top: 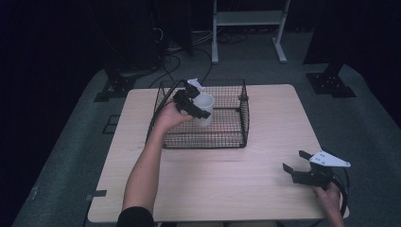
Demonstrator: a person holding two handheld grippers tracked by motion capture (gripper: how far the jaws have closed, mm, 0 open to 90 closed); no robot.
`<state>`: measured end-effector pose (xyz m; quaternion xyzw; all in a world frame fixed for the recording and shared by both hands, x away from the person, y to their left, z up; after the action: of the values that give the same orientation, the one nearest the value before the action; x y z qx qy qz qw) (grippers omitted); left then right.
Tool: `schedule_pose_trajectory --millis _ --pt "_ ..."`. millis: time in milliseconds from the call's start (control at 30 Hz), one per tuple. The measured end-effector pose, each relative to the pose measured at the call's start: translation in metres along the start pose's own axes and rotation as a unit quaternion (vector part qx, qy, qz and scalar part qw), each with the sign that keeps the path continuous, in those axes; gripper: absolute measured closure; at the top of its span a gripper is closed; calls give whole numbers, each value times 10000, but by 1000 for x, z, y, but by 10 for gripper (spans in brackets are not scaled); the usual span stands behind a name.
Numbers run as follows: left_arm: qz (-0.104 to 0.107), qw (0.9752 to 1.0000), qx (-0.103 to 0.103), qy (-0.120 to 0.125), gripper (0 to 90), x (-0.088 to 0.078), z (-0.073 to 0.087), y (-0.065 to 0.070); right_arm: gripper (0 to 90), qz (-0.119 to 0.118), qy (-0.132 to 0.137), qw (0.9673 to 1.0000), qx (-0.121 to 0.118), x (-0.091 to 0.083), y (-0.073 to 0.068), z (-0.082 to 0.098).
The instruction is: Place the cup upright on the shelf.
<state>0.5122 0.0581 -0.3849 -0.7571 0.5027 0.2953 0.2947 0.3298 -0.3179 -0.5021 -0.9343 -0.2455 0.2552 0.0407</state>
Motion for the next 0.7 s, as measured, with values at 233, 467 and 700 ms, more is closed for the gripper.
schedule_pose_trajectory --millis 233,467,700 --pt "52 9999 -142 -21 209 14 5 -3 131 -7 -1 10000 -6 0 0 0" --pt "161 9997 -162 -94 210 29 10 -6 131 -23 -2 10000 -17 0 0 0" --pt "208 9994 -223 -176 209 41 15 -9 131 -20 -1 10000 -11 0 0 0"
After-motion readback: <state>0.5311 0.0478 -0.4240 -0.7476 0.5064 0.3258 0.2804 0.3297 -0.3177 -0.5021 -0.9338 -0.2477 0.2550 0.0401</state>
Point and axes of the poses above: each handheld gripper's, and its own axes: x roughly forward along the jaws, z roughly out of its underside, y roughly to its right, the point moved 5 cm from there along x, roughly forward along the jaws, and after that the axes turned 14 degrees about x, right-handed, at the moved point
